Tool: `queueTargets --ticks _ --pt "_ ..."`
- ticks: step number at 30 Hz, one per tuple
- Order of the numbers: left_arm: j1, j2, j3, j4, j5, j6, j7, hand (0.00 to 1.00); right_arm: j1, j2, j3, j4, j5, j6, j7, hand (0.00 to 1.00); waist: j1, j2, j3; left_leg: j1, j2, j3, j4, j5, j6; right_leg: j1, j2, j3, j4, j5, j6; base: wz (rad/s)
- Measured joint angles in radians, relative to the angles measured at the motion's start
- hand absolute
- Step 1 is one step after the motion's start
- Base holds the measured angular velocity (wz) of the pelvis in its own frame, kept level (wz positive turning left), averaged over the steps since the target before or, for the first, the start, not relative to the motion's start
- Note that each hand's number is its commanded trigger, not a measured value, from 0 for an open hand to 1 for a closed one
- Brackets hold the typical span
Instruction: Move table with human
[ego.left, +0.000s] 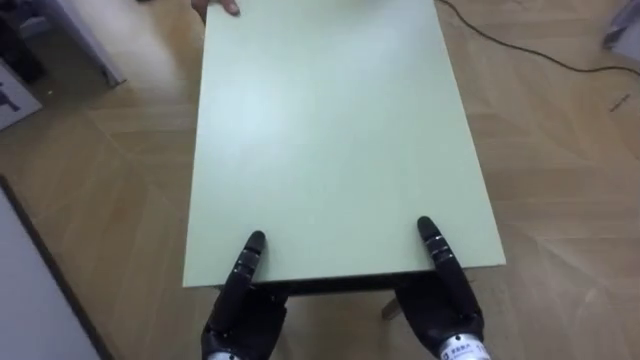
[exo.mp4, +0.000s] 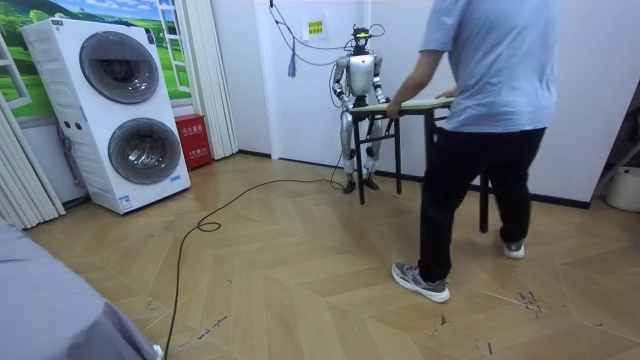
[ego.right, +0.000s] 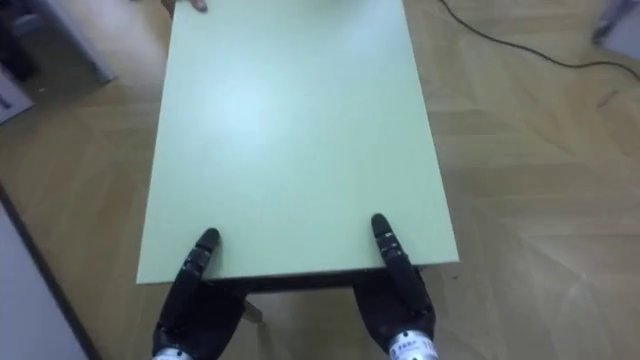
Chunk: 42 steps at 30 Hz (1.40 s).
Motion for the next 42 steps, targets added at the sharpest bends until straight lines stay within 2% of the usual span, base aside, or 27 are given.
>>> queueTargets --ticks 3,6,7,8,9,11,12,13,14,15,16,17,19,22,27,28,29,30,31,32,33,34,35,37,42 --pt "0.009 -0.010 0.007 0.000 0.000 -0.008 0.000 1.00 -0.005 0.003 0.000 0.000 -0.017 0.002 -0.002 1.00 0.008 -0.001 0.0001 -0.008 -0.025 -0.030 -0.002 0.007 0.011 -0.002 -0.024 0.001 0.030 -0.014 0.018 0.48" --pt "0.009 -0.012 0.007 -0.001 0.000 -0.008 -0.001 1.00 -0.008 0.004 -0.006 0.000 -0.024 0.004 -0.002 1.00 -0.001 -0.008 0.0001 -0.016 -0.055 -0.057 -0.004 0.013 0.029 0.006 -0.061 0.016 0.081 -0.032 0.045 0.81" --pt "0.009 -0.012 0.008 -0.001 0.001 -0.008 -0.002 1.00 -0.005 0.005 -0.010 -0.001 -0.028 0.008 -0.002 1.00 -0.014 -0.016 0.0013 -0.016 -0.069 -0.074 -0.005 0.016 0.039 0.012 -0.069 0.055 0.093 -0.041 0.062 1.08" --pt "0.006 -0.011 0.008 -0.001 0.001 -0.012 -0.004 1.00 -0.003 0.006 -0.012 -0.001 -0.028 0.009 -0.001 1.00 -0.029 -0.027 0.0015 -0.017 -0.089 -0.109 -0.004 0.020 0.049 0.014 -0.071 0.117 0.112 -0.051 0.080 1.15" --pt "0.004 -0.008 0.008 -0.001 0.001 -0.013 -0.004 1.00 0.000 0.009 -0.014 -0.001 -0.028 0.009 -0.001 1.00 -0.035 -0.032 0.0012 -0.018 -0.100 -0.134 -0.002 0.022 0.052 0.017 -0.073 0.147 0.120 -0.054 0.086 1.20" --pt "0.002 0.006 0.008 -0.001 0.001 -0.012 -0.006 1.00 0.008 0.020 -0.016 -0.001 -0.027 0.013 -0.001 1.00 -0.060 -0.041 0.0006 -0.019 -0.133 -0.222 -0.001 0.027 0.061 0.019 -0.057 0.301 0.130 -0.060 0.093 1.12" --pt "0.002 0.009 0.007 -0.001 0.002 -0.012 -0.008 1.00 0.009 0.023 -0.016 -0.001 -0.027 0.015 -0.001 1.00 -0.064 -0.045 0.0009 -0.020 -0.140 -0.237 -0.001 0.028 0.063 0.023 -0.052 0.336 0.124 -0.063 0.098 0.95" --pt "0.002 0.011 0.008 -0.001 0.008 -0.013 -0.009 1.00 0.011 0.030 -0.018 0.000 -0.028 0.020 -0.001 1.00 -0.066 -0.050 0.0002 -0.023 -0.154 -0.267 0.000 0.030 0.065 0.044 -0.039 0.389 0.092 -0.066 0.103 0.81" --pt "0.004 0.012 0.011 -0.005 0.016 -0.013 -0.013 1.00 0.014 0.036 -0.018 0.000 -0.028 0.020 -0.001 1.00 -0.063 -0.053 0.0009 -0.025 -0.169 -0.297 0.002 0.032 0.066 0.067 -0.031 0.415 0.062 -0.067 0.106 0.76" --pt "0.007 0.011 0.013 -0.008 0.019 -0.013 -0.013 1.00 0.017 0.038 -0.020 0.000 -0.028 0.020 -0.001 1.00 -0.058 -0.053 0.0010 -0.025 -0.170 -0.308 0.004 0.032 0.066 0.078 -0.029 0.424 0.050 -0.067 0.108 0.69" --pt "0.007 0.010 0.015 -0.008 0.026 -0.012 -0.012 1.00 0.021 0.037 -0.018 0.003 -0.018 0.020 -0.001 1.00 -0.049 -0.058 0.0021 -0.020 -0.182 -0.326 0.007 0.032 0.066 0.102 -0.022 0.440 0.026 -0.067 0.111 0.67" --pt "0.007 0.010 0.024 -0.008 0.028 -0.012 -0.012 1.00 0.021 0.039 -0.011 0.005 -0.007 0.021 -0.001 1.00 -0.048 -0.067 0.0035 -0.018 -0.186 -0.350 0.009 0.033 0.065 0.123 -0.020 0.441 0.007 -0.070 0.118 0.66" --pt "0.007 0.013 0.031 -0.008 0.029 -0.010 -0.011 1.00 0.020 0.044 -0.009 0.008 -0.004 0.027 -0.001 1.00 -0.038 -0.075 0.0043 -0.020 -0.195 -0.369 0.011 0.033 0.063 0.144 -0.012 0.443 -0.020 -0.067 0.121 0.46" --pt "0.007 0.013 0.039 -0.007 0.029 0.003 -0.011 1.00 0.018 0.040 -0.010 0.008 -0.005 0.033 -0.002 1.00 0.007 -0.082 0.0044 -0.029 -0.196 -0.378 0.012 0.033 0.058 0.153 -0.005 0.439 -0.045 -0.064 0.122 0.20" --pt "0.008 0.015 0.050 -0.007 0.036 0.028 -0.010 1.00 0.019 0.039 -0.009 0.011 -0.005 0.034 -0.003 1.00 0.028 -0.083 0.0046 -0.057 -0.208 -0.438 0.020 0.036 0.055 0.151 0.008 0.440 -0.046 -0.061 0.116 0.39" --pt "0.008 0.015 0.052 -0.007 0.049 0.036 -0.008 1.00 0.023 0.039 -0.009 0.012 -0.005 0.034 -0.003 1.00 0.030 -0.083 0.0045 -0.059 -0.206 -0.462 0.025 0.036 0.054 0.151 0.011 0.439 -0.034 -0.061 0.115 0.49" --pt "0.007 0.011 0.057 -0.007 0.061 0.045 -0.004 1.00 0.029 0.041 -0.012 0.015 -0.002 0.034 -0.002 1.00 0.029 -0.080 0.0049 -0.060 -0.206 -0.501 0.031 0.036 0.053 0.143 0.018 0.449 -0.017 -0.071 0.104 0.53" --pt "0.006 0.010 0.060 -0.007 0.066 0.048 -0.002 1.00 0.030 0.044 -0.013 0.017 -0.002 0.036 -0.002 1.00 0.026 -0.079 0.0053 -0.060 -0.206 -0.518 0.031 0.037 0.049 0.134 0.035 0.470 -0.028 -0.080 0.092 0.64" --pt "0.003 0.011 0.064 -0.007 0.069 0.050 0.004 1.00 0.030 0.049 -0.014 0.021 -0.004 0.042 -0.002 1.00 0.015 -0.078 0.0059 -0.063 -0.207 -0.541 0.031 0.038 0.045 0.108 0.066 0.494 -0.079 -0.077 0.075 0.76" --pt "0.005 0.006 0.069 -0.004 0.070 0.058 0.012 1.00 0.035 0.049 -0.017 0.026 -0.007 0.044 -0.002 1.00 -0.008 -0.068 0.0025 -0.064 -0.214 -0.556 0.034 0.039 0.043 0.100 0.080 0.486 -0.075 -0.051 0.065 0.76" --pt "0.007 0.006 0.071 -0.004 0.073 0.063 0.013 1.00 0.038 0.049 -0.018 0.026 -0.008 0.043 0.002 1.00 -0.015 -0.067 0.0017 -0.065 -0.216 -0.544 0.033 0.039 0.043 0.107 0.077 0.477 -0.073 -0.051 0.067 0.67" --pt "0.006 -0.002 0.082 -0.005 0.083 0.073 0.013 1.00 0.034 0.049 -0.018 0.025 -0.010 0.044 0.003 1.00 -0.028 -0.066 0.0022 -0.074 -0.211 -0.474 0.031 0.041 0.045 0.120 0.079 0.459 -0.077 -0.051 0.068 0.54" --pt "0.000 -0.006 0.090 -0.004 0.091 0.080 0.013 1.00 0.034 0.050 -0.018 0.025 -0.006 0.044 0.003 1.00 -0.039 -0.067 0.0022 -0.079 -0.194 -0.405 0.029 0.045 0.052 0.125 0.079 0.442 -0.076 -0.052 0.068 0.57" --pt "-0.002 -0.005 0.094 -0.003 0.099 0.089 0.015 1.00 0.036 0.049 -0.022 0.025 -0.006 0.054 0.005 1.00 -0.054 -0.068 0.0017 -0.078 -0.184 -0.369 0.020 0.047 0.057 0.124 0.080 0.447 -0.073 -0.052 0.069 0.38" --pt "-0.024 -0.006 0.096 0.022 0.100 0.094 0.015 1.00 0.032 0.047 -0.042 0.026 -0.015 0.082 0.009 1.00 -0.053 -0.064 0.0022 -0.066 -0.190 -0.362 0.009 0.044 0.065 0.132 0.077 0.474 -0.075 -0.052 0.069 0.04"
